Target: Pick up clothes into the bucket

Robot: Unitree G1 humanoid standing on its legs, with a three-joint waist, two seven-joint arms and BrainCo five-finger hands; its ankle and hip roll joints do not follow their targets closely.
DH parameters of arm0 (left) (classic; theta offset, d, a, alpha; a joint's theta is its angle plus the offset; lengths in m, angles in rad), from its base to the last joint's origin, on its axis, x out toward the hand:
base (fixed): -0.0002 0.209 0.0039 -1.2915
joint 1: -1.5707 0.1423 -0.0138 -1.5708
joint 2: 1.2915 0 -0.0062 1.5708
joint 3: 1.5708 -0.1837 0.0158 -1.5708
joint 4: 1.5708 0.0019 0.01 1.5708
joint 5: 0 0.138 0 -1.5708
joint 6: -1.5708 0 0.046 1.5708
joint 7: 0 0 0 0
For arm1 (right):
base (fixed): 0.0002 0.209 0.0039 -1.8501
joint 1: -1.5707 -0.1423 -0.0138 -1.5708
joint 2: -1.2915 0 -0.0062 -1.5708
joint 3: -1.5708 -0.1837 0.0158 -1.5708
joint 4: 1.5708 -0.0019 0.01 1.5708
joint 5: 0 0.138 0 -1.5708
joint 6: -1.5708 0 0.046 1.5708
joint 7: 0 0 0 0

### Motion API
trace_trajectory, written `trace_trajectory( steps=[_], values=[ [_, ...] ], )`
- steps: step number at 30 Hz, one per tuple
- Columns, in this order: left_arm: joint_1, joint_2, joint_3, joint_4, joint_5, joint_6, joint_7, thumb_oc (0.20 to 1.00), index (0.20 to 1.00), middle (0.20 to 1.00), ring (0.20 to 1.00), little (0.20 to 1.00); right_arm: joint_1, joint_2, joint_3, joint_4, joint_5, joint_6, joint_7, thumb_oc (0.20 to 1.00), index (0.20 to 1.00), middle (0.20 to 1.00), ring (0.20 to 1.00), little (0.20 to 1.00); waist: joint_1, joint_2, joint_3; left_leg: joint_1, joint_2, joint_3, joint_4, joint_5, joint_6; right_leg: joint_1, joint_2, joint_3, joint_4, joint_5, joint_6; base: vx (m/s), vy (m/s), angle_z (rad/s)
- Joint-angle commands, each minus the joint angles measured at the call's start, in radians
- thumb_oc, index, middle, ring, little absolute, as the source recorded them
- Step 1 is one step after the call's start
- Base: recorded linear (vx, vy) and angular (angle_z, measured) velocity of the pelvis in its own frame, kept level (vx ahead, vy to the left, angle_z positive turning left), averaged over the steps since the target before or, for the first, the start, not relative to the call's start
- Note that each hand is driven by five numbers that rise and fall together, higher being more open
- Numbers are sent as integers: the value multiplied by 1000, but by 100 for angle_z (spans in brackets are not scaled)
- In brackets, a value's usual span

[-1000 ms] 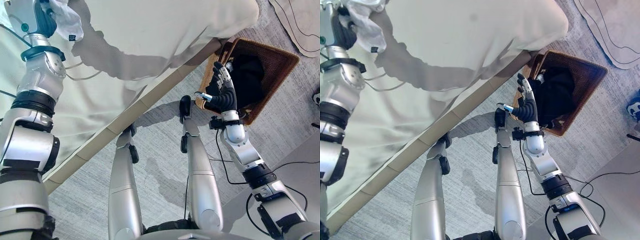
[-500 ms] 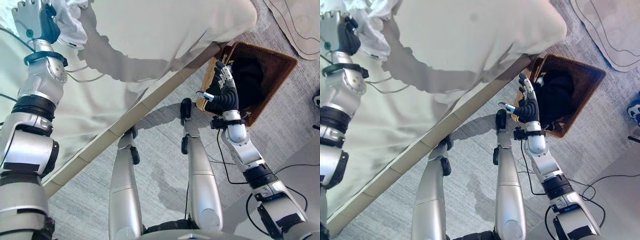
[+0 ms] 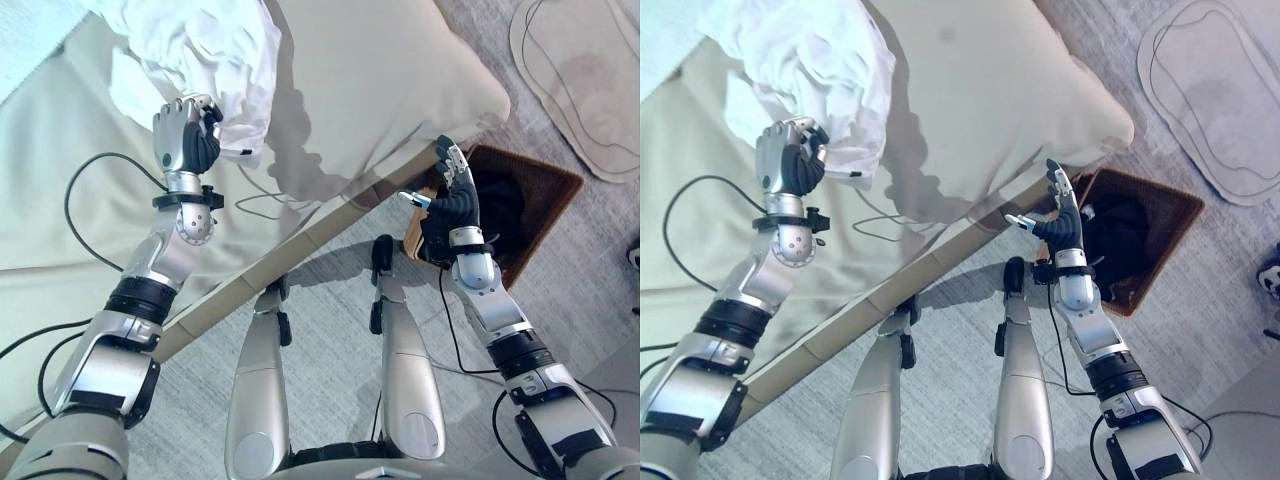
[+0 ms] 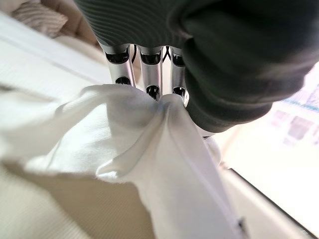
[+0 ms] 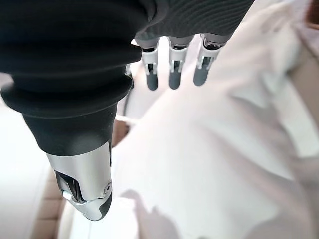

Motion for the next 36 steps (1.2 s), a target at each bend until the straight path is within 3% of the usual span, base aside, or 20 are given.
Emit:
trace_trajectory(
  steps=[1,5,14,18,21,28,30,36],
  values=[
    [-9,-3,48,-96,20,-92,-13,200,200,200,200,200,1,-13,-64,-32,-34,-23,-19,1000,1000,1000,1000,1000,15,10,-42,28,-45,-19,18,-48,18,94,-72,-53,-26,10,55,25,-33,6],
    [59,-14,45,-186,-23,-154,-68,200,200,200,200,200,-1,-27,-52,10,-67,-6,-2,1000,1000,1000,1000,1000,37,19,-86,133,-40,-37,-51,-28,11,198,-70,-81,-64,9,55,83,-70,15],
    [173,-31,58,-332,-118,-226,-167,200,200,200,200,200,7,-58,6,15,-162,22,55,1000,1000,1000,1000,1000,65,32,-179,294,-18,-60,-181,23,-10,339,-54,-124,-114,-2,52,79,-66,8],
    [207,-19,73,-412,-209,-265,-218,200,200,200,200,200,0,-89,48,22,-250,34,84,1000,1000,1000,1000,1000,76,42,-216,348,-9,-69,-200,24,-14,394,-43,-139,-124,-16,47,87,-64,9],
    [219,-15,73,-500,-371,-313,-289,200,200,200,200,200,-10,-118,88,-10,-297,27,118,1000,1000,1000,1000,1000,82,48,-255,389,-6,-74,-201,14,-14,435,-32,-144,-135,-28,45,94,-49,9],
    [192,-4,45,-581,-610,-337,-432,200,200,200,200,200,-17,-127,170,-84,-192,-3,251,1000,1000,1000,1000,1000,88,54,-312,456,6,-74,-223,7,-20,504,-14,-153,-166,-40,41,91,-45,3],
    [170,-17,35,-579,-670,-332,-465,200,200,200,200,200,-6,-118,203,-126,-109,-1,328,1000,1000,1000,1000,1000,90,53,-341,485,13,-71,-231,3,-22,533,-7,-156,-175,-46,39,120,-51,-2],
    [168,-31,37,-581,-671,-319,-487,200,200,200,200,200,51,-90,235,-183,-1,13,441,1000,1000,1000,1000,1000,87,55,-380,531,23,-64,-254,0,-26,574,3,-162,-192,-57,37,88,-31,-2]
  ],
)
